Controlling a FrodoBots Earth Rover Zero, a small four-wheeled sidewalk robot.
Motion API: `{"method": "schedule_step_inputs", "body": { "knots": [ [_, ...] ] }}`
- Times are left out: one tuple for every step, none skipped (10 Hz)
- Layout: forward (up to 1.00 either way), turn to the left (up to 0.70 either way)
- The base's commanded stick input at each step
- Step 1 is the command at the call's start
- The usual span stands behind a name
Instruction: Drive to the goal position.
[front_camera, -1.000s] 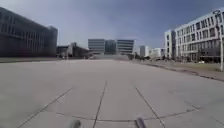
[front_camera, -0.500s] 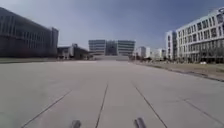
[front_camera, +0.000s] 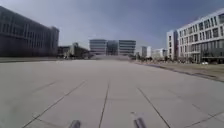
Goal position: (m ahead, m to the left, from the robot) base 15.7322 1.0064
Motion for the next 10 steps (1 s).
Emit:
{"method": "schedule_step_inputs", "body": {
  "knots": [
    [1.0,0.0],
    [1.0,0.0],
    [1.0,0.0],
    [1.0,0.0],
    [1.0,0.0],
    [1.0,0.0],
    [1.0,0.0],
    [1.0,0.0],
    [1.0,0.0],
    [1.0,0.0]
  ]
}}
